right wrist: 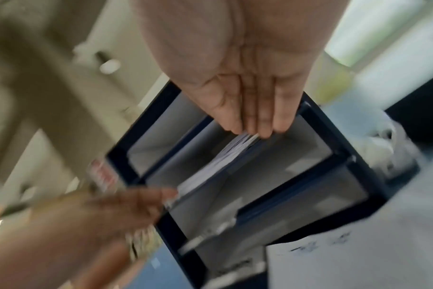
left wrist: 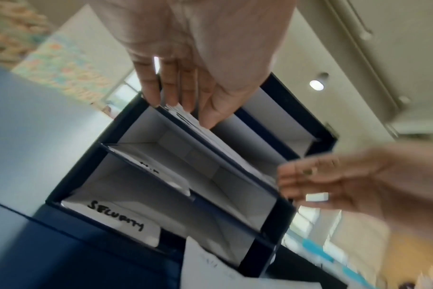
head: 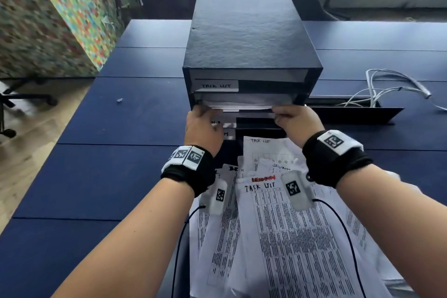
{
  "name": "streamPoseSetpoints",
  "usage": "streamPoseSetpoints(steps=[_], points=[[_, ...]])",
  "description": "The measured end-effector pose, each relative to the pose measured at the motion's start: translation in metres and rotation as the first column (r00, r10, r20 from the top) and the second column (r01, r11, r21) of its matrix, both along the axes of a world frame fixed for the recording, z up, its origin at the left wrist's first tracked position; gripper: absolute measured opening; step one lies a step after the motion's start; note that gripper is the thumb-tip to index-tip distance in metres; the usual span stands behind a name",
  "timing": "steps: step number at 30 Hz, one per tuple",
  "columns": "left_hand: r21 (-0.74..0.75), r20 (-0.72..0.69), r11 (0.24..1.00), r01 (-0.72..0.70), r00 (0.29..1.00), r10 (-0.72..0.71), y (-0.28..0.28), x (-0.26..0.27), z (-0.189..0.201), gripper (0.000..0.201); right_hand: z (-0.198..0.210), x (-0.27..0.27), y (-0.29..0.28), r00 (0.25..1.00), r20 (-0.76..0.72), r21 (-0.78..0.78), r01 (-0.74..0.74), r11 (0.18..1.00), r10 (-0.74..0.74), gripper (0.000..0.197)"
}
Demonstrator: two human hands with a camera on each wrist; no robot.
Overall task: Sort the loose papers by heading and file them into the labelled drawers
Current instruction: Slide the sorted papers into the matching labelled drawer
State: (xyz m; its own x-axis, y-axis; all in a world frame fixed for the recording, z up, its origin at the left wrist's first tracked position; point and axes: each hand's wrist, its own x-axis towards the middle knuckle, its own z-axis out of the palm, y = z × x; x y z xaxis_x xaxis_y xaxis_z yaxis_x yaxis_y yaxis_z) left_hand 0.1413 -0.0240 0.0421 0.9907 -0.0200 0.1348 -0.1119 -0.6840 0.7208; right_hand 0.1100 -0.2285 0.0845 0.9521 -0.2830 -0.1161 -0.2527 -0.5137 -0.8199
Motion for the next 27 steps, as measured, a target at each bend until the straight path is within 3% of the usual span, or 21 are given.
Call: streamPoseSetpoints(steps=[2, 5, 8, 12, 19, 24, 27], points=[[0.159, 0.058, 0.981, 0.114, 0.990, -0.125, -0.001, -0.003, 0.000, 0.040, -0.003, -0.003, 0.002, 0.989, 0.022, -0.326, -0.130, 0.936, 0.146, 0.034], [0.364, -0.016, 0.914, 0.178, 0.983, -0.185, -0.004, -0.003, 0.004, 0.052, -0.008, -0.002, 0.003, 0.935, -0.155, -0.537, -0.350, 0.768, 0.318, 0.051], [0.426, -0.054, 0.881, 0.208, 0.977, -0.204, -0.006, 0.001, 0.008, 0.057, -0.013, 0.001, 0.004, 0.896, -0.294, -0.567, -0.444, 0.694, 0.333, 0.062], [0.452, -0.124, 0.856, 0.251, 0.968, -0.219, -0.008, 0.012, 0.012, 0.059, -0.015, 0.013, 0.006, 0.888, -0.327, -0.583, -0.459, 0.670, 0.324, 0.068], [0.532, -0.217, 0.783, 0.321, 0.946, -0.240, -0.008, 0.031, 0.016, 0.057, -0.012, 0.027, 0.008, 0.870, -0.395, -0.564, -0.484, 0.669, 0.296, 0.069], [0.514, -0.246, 0.790, 0.334, 0.940, -0.237, -0.007, 0.033, 0.014, 0.061, -0.011, 0.022, 0.007, 0.873, -0.383, -0.572, -0.480, 0.665, 0.301, 0.066], [0.506, -0.177, 0.805, 0.310, 0.951, -0.255, -0.005, 0.021, 0.010, 0.060, -0.014, 0.012, 0.002, 0.873, -0.370, -0.552, -0.482, 0.681, 0.318, 0.068]])
